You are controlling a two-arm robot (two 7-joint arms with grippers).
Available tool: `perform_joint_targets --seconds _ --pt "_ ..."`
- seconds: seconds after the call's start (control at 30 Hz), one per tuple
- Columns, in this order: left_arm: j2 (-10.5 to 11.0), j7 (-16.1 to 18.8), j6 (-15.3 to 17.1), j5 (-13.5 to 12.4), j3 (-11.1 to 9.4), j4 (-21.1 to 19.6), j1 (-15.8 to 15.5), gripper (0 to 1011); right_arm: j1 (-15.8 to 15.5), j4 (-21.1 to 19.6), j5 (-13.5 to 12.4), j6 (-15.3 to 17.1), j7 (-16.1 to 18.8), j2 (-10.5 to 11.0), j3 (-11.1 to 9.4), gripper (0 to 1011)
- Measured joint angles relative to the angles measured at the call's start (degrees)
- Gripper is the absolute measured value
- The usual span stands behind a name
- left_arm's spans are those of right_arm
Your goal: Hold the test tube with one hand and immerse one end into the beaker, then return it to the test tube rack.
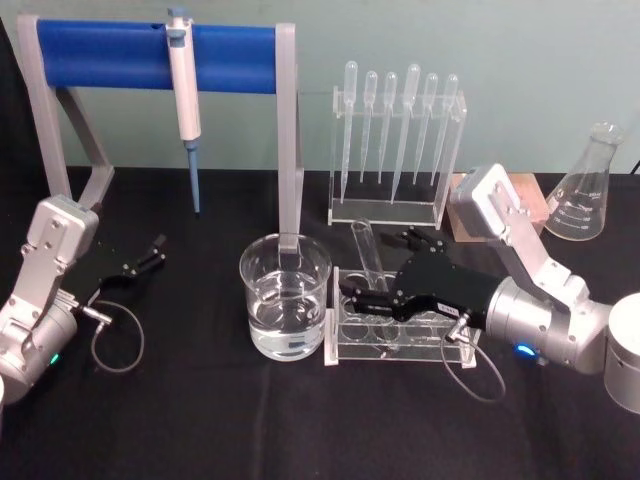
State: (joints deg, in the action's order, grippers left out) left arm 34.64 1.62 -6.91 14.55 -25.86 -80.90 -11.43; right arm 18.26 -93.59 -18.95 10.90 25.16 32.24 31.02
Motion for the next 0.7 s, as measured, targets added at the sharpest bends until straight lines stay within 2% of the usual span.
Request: perform_joint_targets --seconds 0.07,0.13,0.2,0.23,0.33,0.37,0.47,0.57,0.6,0.7 --pt "0.00 0.00 0.00 0.00 0.00 0.00 0.00 1000 0.28 0.35 0.02 0.35 0.41 -0.31 -0.03 956" --pt "0.00 0.00 0.00 0.00 0.00 0.00 0.00 1000 0.50 0.64 0.13 0.75 0.72 -0.77 -0.22 887" --pt "0.00 0.00 0.00 0.00 0.00 0.00 0.00 1000 0.56 0.68 0.38 0.95 0.85 -0.96 -0.35 863" --pt "0.00 0.00 0.00 0.00 0.00 0.00 0.00 1000 0.57 0.69 0.73 1.12 0.85 -1.16 -0.56 803" --pt "0.00 0.00 0.00 0.00 0.00 0.00 0.00 1000 0.46 0.67 0.97 1.23 0.85 -1.39 -0.97 749" --pt "0.00 0.00 0.00 0.00 0.00 0.00 0.00 1000 0.37 0.63 1.02 1.26 0.85 -1.44 -1.10 692" --pt "0.00 0.00 0.00 0.00 0.00 0.00 0.00 1000 -0.05 0.26 1.26 1.38 0.85 -1.66 -1.70 630" --pt "0.00 0.00 0.00 0.00 0.00 0.00 0.00 1000 -0.56 -0.26 1.34 1.39 0.86 -1.97 -2.48 510" --pt "0.00 0.00 0.00 0.00 0.00 0.00 0.00 1000 -0.68 -0.34 1.32 1.39 0.86 -2.06 -2.66 510" --pt "0.00 0.00 0.00 0.00 0.00 0.00 0.00 1000 -1.07 -0.59 1.07 1.21 0.90 -2.37 -3.37 367"
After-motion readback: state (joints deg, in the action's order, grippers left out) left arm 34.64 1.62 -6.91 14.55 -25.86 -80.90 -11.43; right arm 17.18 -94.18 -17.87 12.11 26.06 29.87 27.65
